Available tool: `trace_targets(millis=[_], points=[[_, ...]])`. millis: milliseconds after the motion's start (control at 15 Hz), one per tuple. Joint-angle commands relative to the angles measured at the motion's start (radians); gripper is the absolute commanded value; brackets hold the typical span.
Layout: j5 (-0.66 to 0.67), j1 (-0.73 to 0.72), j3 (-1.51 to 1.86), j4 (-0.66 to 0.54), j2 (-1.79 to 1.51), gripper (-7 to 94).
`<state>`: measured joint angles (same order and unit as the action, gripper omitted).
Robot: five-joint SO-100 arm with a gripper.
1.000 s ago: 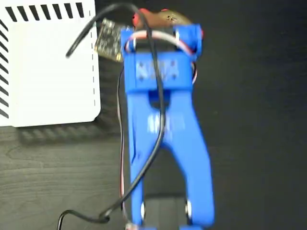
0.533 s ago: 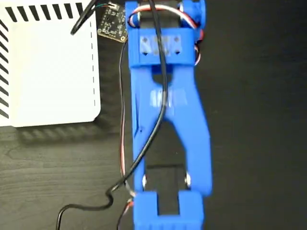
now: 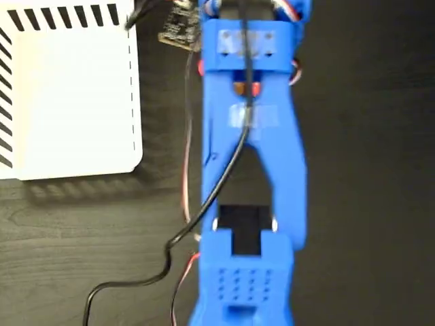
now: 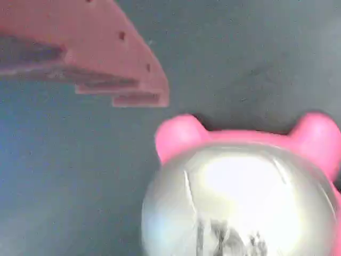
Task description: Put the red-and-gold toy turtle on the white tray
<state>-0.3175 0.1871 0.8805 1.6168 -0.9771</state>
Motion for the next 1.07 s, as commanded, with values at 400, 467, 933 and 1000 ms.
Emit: trace_targets(millis=[400, 467, 933, 1000], points=[[-0.012, 0.035, -0.204, 0.034, 0.132, 59], [-0.017, 0.034, -0.225, 0.034, 0.16, 59], [-0.064, 0.014, -0.337, 0.035, 0.295, 59], [-0.075, 0.012, -0.357, 0.037, 0.308, 59]])
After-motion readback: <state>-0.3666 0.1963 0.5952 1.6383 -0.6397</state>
